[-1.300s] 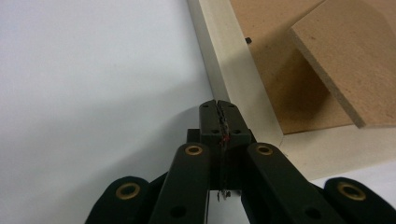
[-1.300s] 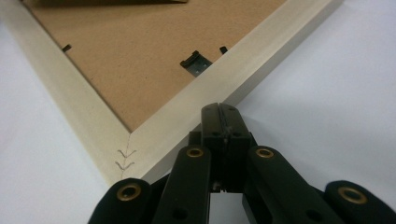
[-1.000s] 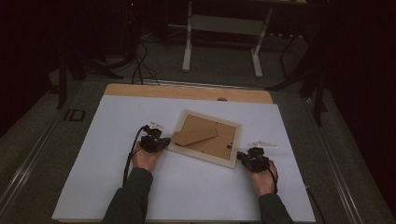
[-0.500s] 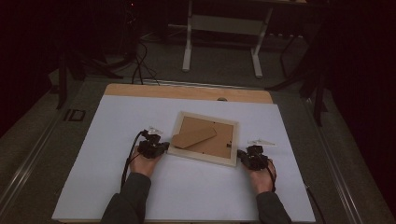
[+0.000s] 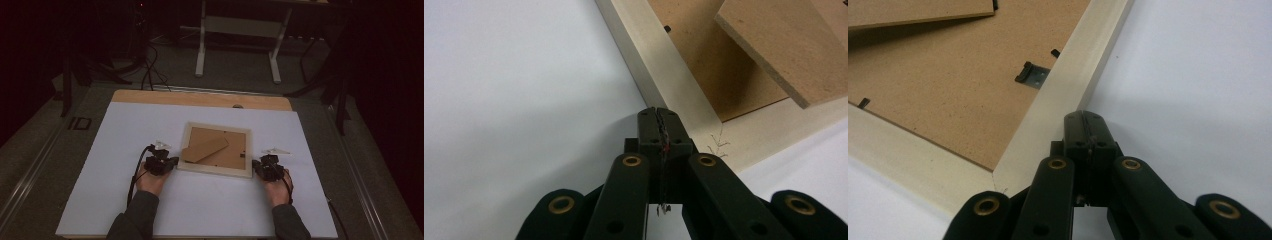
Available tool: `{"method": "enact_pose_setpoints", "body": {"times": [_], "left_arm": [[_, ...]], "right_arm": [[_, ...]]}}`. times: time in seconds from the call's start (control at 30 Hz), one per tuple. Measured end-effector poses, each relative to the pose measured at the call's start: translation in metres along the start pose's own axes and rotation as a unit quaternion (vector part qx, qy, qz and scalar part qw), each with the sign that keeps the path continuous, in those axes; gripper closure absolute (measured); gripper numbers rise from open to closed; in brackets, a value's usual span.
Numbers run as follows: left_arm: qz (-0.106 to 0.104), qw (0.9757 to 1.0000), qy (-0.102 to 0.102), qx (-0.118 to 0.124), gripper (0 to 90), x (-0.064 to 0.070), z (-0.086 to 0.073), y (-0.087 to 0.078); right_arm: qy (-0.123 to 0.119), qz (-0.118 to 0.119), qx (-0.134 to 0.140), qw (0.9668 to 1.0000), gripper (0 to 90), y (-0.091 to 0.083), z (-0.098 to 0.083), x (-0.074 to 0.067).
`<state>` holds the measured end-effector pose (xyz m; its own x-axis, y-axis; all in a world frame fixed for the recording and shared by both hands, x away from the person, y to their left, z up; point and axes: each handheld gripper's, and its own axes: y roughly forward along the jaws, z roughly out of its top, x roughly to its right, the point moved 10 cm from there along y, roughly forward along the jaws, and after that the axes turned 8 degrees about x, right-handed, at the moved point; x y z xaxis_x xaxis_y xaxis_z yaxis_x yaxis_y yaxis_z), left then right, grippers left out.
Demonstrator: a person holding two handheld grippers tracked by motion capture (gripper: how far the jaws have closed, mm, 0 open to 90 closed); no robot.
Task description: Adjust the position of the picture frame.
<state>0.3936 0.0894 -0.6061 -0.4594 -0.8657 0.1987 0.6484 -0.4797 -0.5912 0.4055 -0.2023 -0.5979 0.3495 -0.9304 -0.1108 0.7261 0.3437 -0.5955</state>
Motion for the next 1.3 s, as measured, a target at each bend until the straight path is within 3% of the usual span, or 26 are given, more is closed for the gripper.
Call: {"method": "enact_pose_setpoints", "body": {"times": [0.17, 0.4, 0.67, 1.3], "left_arm": [[0.003, 1.0, -0.007, 0.001, 90.0, -0.001, -0.003, -0.004], [0.007, 1.0, 0.002, 0.0, 90.0, -0.005, -0.007, -0.01], [-0.001, 0.9999, -0.016, 0.004, 90.0, -0.011, -0.011, -0.018], [0.01, 0.9991, -0.037, 0.02, 90.0, -0.022, -0.017, -0.028]], "right_arm": [[-0.002, 0.006, -0.004, 1.0, 90.0, 0.001, 0.001, -0.003], [-0.003, 0.015, -0.006, 0.9999, 90.0, 0.004, 0.002, -0.008], [-0.009, 0.022, -0.005, 0.9997, 90.0, 0.008, 0.004, -0.017], [-0.014, 0.038, -0.004, 0.9992, 90.0, 0.014, 0.005, -0.032]]}}
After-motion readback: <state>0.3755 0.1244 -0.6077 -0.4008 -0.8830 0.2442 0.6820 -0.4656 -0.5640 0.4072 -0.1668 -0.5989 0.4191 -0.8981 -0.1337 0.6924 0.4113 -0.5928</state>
